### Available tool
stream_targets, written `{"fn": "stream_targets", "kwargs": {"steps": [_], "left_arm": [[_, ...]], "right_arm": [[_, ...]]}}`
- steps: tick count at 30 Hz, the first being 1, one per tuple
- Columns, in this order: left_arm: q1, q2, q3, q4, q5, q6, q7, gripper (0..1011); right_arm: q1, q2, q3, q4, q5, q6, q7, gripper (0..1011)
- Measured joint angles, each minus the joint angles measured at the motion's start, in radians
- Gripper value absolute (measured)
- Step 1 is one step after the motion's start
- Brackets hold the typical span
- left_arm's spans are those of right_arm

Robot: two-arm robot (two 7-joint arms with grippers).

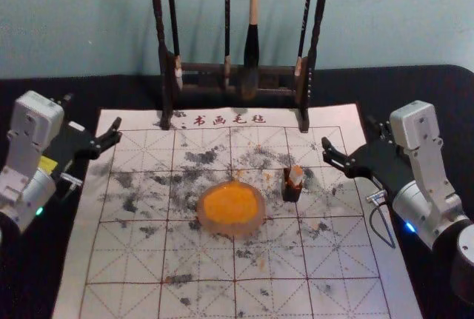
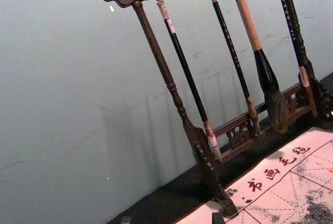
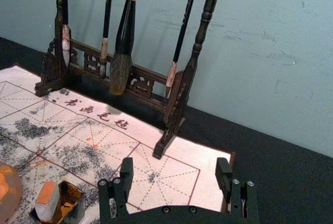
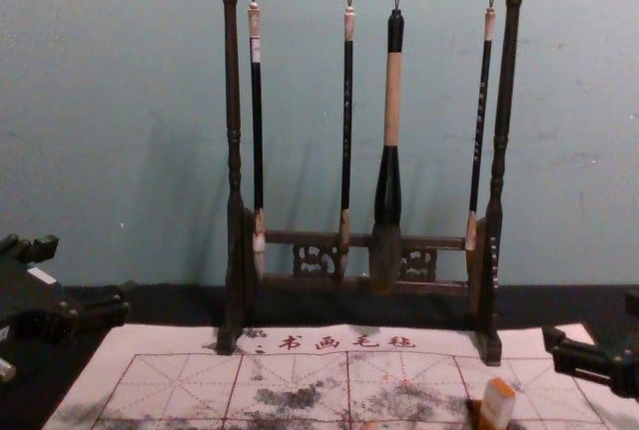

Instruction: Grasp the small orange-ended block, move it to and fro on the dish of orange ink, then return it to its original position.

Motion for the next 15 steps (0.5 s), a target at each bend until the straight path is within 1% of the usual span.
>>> {"fn": "stream_targets", "kwargs": {"steps": [15], "left_arm": [[0.0,0.0,0.0,0.0,0.0,0.0,0.0,1001]], "right_arm": [[0.001,0.001,-0.001,-0.004,0.002,-0.001,0.001,1002]]}}
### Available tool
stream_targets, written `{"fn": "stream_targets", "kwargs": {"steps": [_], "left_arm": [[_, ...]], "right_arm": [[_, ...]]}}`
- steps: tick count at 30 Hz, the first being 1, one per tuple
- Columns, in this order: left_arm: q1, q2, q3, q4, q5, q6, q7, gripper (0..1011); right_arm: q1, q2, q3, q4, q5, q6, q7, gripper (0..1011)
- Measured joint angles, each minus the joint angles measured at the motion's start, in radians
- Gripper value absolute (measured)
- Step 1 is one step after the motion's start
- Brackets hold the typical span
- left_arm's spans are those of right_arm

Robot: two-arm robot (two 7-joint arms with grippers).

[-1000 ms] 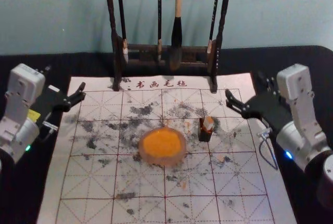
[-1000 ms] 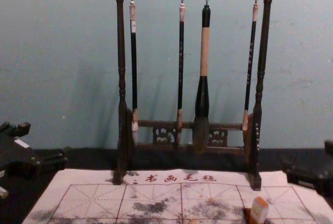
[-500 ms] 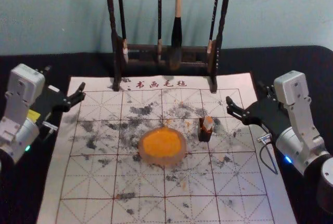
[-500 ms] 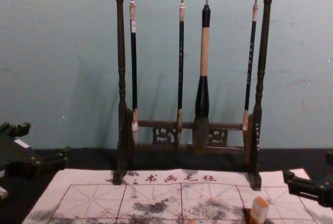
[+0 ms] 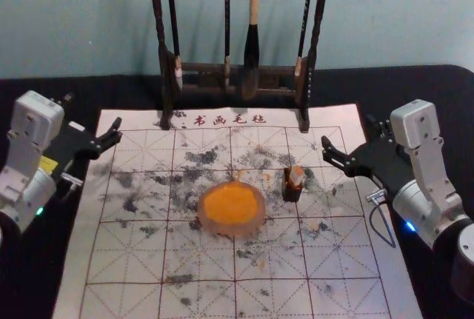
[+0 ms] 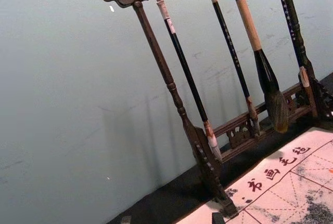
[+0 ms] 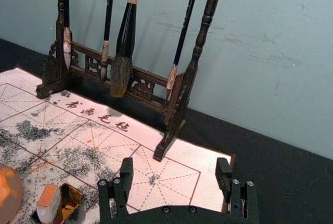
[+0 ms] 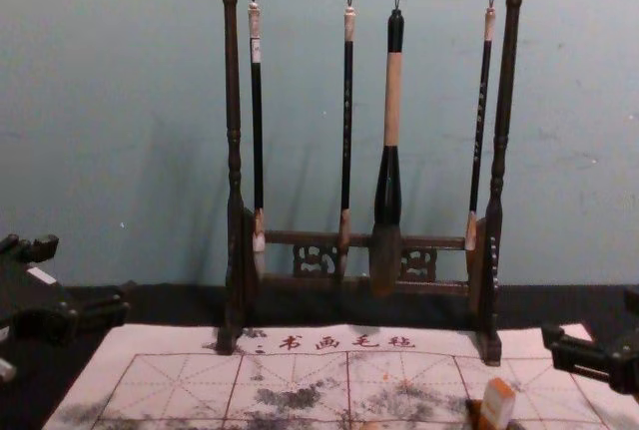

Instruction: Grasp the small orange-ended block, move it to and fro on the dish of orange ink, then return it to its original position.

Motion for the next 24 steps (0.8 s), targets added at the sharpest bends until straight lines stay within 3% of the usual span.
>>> {"fn": "stream_targets", "kwargs": {"steps": [24], "left_arm": [[0.0,0.0,0.0,0.0,0.0,0.0,0.0,1001]], "right_arm": [[0.0,0.001,0.0,-0.001,0.002,-0.001,0.001,1002]]}}
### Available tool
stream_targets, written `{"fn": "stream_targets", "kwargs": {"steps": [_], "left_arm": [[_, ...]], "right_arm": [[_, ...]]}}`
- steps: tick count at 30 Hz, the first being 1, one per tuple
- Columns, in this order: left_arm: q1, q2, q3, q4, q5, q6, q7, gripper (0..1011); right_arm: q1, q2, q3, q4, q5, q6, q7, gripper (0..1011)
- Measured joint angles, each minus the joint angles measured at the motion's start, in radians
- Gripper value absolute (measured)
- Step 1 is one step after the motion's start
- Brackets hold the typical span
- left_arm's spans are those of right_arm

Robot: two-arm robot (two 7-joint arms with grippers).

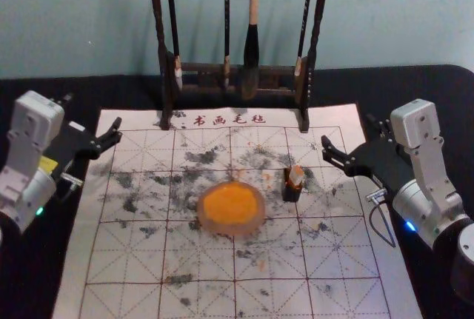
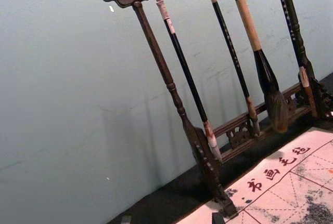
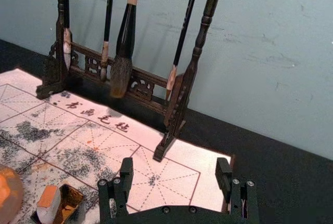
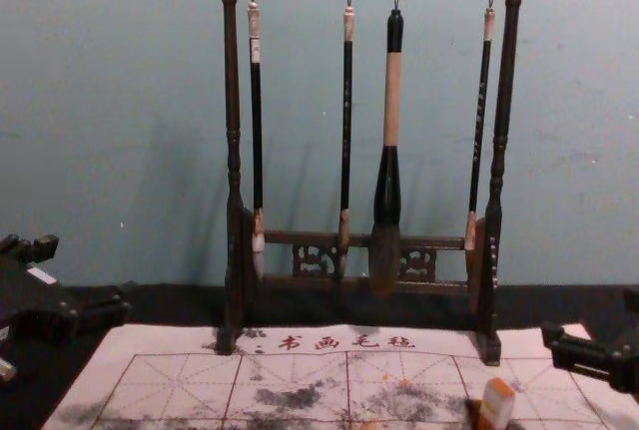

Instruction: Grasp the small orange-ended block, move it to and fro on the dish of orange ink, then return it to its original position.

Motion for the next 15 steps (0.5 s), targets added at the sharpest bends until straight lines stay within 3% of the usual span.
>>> {"fn": "stream_targets", "kwargs": {"steps": [15], "left_arm": [[0.0,0.0,0.0,0.0,0.0,0.0,0.0,1001]], "right_arm": [[0.0,0.0,0.0,0.0,0.0,0.0,0.0,1000]]}}
